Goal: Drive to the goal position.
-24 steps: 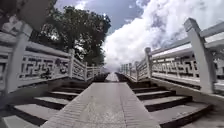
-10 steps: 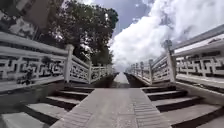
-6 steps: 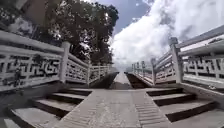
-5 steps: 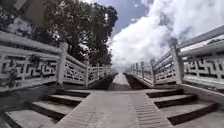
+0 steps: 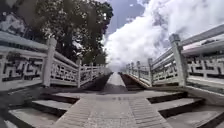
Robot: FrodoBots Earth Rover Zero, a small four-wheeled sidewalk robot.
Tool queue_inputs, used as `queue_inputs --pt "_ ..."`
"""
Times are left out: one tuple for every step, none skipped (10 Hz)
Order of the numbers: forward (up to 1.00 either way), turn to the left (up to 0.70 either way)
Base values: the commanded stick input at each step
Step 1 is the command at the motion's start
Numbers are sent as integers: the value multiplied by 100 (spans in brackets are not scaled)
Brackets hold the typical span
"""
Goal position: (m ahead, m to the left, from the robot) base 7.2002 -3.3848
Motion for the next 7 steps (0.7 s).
queue_inputs --pt "70 0" --pt "70 0" --pt "70 0" --pt "70 0" --pt "70 14" --pt "70 14" --pt "70 14"
